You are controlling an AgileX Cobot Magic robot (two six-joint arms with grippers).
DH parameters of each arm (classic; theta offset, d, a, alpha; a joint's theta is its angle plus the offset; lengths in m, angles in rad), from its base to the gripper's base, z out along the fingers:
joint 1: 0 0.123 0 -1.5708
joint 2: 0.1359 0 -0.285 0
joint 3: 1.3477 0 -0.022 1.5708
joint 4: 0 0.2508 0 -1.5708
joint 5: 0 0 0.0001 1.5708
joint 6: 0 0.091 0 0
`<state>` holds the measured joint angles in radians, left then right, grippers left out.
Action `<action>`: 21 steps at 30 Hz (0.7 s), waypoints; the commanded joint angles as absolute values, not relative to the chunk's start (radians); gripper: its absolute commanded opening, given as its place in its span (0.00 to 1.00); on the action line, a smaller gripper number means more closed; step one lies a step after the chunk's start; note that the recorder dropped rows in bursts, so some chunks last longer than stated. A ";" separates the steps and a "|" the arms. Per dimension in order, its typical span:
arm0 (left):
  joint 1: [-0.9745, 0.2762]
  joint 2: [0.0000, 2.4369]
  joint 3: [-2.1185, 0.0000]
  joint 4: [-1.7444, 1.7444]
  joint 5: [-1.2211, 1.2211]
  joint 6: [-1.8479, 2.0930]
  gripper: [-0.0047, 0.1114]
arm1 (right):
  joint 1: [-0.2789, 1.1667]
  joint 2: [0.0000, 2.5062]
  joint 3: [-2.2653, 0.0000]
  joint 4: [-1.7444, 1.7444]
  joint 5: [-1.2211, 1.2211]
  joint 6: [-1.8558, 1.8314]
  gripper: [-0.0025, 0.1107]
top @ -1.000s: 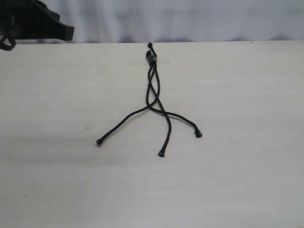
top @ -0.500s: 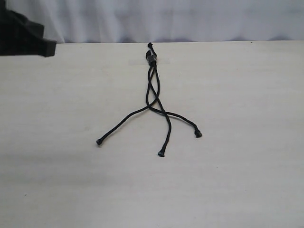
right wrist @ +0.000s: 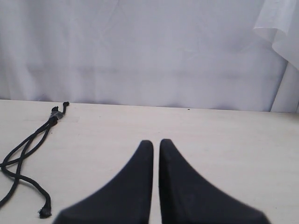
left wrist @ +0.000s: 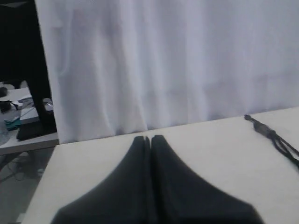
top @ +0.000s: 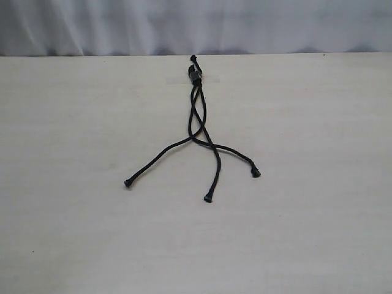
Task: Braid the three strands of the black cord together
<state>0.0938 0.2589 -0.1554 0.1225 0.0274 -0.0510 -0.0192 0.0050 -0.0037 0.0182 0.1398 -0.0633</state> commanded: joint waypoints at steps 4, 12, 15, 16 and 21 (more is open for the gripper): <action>0.139 0.049 -0.066 0.122 0.144 -0.056 0.04 | -0.023 0.000 0.000 0.023 0.140 -0.068 0.06; 0.139 0.009 0.000 0.091 0.102 -0.048 0.04 | -0.023 0.000 0.000 0.023 0.140 -0.068 0.06; 0.139 0.009 0.000 0.080 0.132 -0.024 0.04 | -0.023 0.000 0.000 0.023 0.140 -0.068 0.06; 0.139 0.009 0.000 0.080 0.138 -0.024 0.04 | -0.023 0.000 0.000 0.023 0.140 -0.068 0.06; 0.139 0.009 0.000 0.030 0.141 0.054 0.04 | -0.023 0.000 0.000 0.023 0.140 -0.068 0.06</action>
<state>0.1370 0.0141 -0.0031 0.0675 0.1396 0.0086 -0.0192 0.0050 -0.0037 0.0182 0.1398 -0.0633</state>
